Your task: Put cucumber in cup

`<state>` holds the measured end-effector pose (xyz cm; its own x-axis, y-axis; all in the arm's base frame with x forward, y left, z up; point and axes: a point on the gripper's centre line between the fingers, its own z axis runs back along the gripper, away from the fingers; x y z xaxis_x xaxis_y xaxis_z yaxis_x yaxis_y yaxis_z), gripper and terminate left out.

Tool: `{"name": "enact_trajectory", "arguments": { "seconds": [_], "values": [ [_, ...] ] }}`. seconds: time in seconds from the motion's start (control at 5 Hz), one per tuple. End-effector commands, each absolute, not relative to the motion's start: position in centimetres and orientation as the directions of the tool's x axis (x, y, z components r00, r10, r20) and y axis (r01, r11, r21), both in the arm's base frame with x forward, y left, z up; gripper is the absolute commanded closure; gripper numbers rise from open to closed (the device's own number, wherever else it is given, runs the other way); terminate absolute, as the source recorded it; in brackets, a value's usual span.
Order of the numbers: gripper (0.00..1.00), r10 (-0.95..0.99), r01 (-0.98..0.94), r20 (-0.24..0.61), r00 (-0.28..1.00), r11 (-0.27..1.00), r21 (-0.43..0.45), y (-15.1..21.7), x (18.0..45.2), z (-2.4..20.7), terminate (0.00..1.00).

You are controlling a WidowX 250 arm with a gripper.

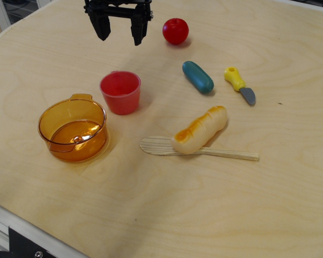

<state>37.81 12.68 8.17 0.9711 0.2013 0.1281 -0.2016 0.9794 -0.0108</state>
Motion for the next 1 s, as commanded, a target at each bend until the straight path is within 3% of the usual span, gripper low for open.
{"name": "enact_trajectory", "arguments": {
  "seconds": [0.0,0.4,0.6,0.8],
  "values": [
    [0.00,0.201,-0.202,0.128,0.971,0.979,-0.011,12.7,37.8,8.2,0.00],
    [0.00,0.221,-0.224,0.196,0.956,0.975,-0.005,7.8,40.1,10.1,0.00],
    [0.00,0.273,-0.274,0.191,0.943,0.961,-0.020,5.8,41.2,9.5,0.00],
    [0.00,0.400,-0.409,0.158,0.903,0.912,0.029,3.9,42.4,8.3,0.00]
  ]
}}
